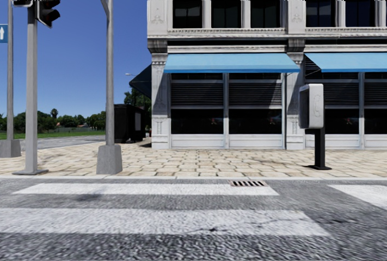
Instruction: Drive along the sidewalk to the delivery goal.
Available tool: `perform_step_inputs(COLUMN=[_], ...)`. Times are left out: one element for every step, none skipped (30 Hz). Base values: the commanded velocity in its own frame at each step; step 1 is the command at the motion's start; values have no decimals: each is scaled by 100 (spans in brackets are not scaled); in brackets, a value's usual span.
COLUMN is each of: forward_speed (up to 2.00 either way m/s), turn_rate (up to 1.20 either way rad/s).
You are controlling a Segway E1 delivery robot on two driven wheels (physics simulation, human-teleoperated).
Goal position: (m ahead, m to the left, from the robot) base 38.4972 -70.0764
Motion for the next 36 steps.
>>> perform_step_inputs(forward_speed=[200,200,200,200,200,200,200,200,200,200,200,200,200,200,200,200,200,200,200,200,200,200,200,200,200,200,200,200,200,200,200,200,200,200,200,200], turn_rate=[0,0,0,0,0,0,0,0,0,0,0,0,0,0,0,0,0,0,0,0,0,0,0,0,0,0,0,0,0,0,0,0,0,0,0,0])
